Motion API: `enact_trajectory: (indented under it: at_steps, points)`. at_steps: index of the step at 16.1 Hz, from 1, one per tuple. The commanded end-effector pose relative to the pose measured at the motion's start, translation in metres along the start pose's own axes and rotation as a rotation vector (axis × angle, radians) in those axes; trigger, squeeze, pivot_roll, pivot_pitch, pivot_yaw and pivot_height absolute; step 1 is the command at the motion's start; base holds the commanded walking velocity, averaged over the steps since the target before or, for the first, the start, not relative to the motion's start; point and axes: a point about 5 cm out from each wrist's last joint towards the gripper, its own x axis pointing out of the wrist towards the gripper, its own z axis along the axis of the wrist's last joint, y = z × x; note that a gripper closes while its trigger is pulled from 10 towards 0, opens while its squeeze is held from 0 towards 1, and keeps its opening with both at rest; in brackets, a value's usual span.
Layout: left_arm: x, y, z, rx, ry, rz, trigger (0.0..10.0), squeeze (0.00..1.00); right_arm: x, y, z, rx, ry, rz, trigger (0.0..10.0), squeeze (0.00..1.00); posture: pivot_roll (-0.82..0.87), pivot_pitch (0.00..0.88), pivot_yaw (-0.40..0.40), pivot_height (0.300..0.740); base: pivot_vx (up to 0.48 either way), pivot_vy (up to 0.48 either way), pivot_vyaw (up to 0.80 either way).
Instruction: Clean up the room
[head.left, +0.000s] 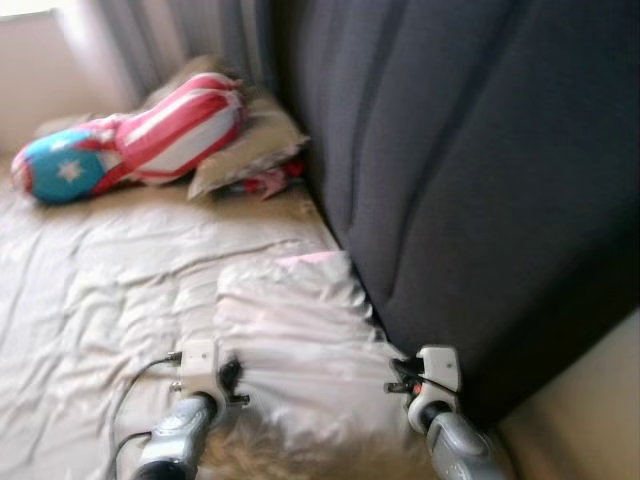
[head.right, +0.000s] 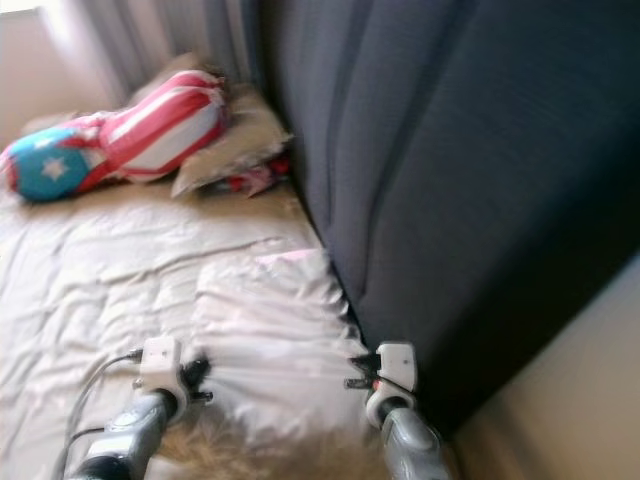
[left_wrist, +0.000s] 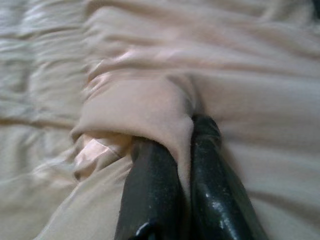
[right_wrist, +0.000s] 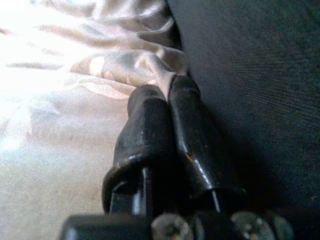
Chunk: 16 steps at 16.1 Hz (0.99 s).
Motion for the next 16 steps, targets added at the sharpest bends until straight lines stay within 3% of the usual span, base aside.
enact_trajectory:
  at_steps: [1,8,12,16]
  points:
    - [0.0044,0.0041,0.0344,0.027,-0.134,0.003,10.0,0.00,0.0049,0.0000,0.0169,0.002,-0.072,-0.009,10.0,0.00,-0.04,0.000,0.000,0.740,0.326,0.000,0.00]
    - [0.0044,0.0041,0.0344,0.027,-0.134,0.003,10.0,0.00,0.0049,0.0000,0.0169,0.002,-0.072,-0.009,10.0,0.00,-0.04,0.000,0.000,0.740,0.326,0.000,0.00]
    - [0.0049,-0.0023,0.0281,0.028,-0.109,-0.025,10.0,0.00,0.0052,-0.0050,0.0179,-0.113,-0.051,-0.035,10.0,0.00,-0.04,0.000,0.012,0.740,0.337,0.000,0.00]
    - [0.0051,-0.0026,0.0288,0.025,-0.112,-0.028,10.0,0.00,0.0065,-0.0035,0.0201,-0.117,-0.056,-0.031,10.0,0.00,-0.03,0.000,0.012,0.740,0.386,0.000,0.00]
